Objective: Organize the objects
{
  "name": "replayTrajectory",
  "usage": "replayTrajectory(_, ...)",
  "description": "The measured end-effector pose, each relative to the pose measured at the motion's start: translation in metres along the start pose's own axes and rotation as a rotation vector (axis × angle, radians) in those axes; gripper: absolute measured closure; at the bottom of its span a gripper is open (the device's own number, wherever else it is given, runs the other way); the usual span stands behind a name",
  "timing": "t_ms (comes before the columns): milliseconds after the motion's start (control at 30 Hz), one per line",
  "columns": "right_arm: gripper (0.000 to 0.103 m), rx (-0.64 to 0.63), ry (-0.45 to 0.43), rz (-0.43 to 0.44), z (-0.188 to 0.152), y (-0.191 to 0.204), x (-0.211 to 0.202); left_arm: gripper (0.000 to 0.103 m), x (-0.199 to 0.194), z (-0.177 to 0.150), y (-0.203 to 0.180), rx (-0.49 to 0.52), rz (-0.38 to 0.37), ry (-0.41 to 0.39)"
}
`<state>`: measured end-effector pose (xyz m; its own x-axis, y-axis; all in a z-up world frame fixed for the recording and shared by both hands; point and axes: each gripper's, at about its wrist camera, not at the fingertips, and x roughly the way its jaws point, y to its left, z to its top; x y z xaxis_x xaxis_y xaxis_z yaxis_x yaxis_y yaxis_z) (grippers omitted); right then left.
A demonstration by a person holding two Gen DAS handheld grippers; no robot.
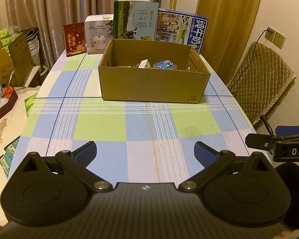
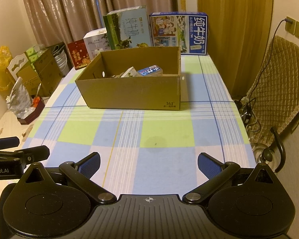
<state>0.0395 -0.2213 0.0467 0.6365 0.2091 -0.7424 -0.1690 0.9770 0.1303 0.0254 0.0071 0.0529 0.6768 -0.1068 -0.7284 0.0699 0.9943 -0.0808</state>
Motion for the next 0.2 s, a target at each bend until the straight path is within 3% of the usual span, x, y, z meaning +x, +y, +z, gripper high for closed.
replayTrajectory(200,0.002,0.000,-0.001,0.000,-0.0006,0.0010,-0.0012,0.001,-0.0018,-0.0006,-0.0011,0.008,-0.010,-0.016)
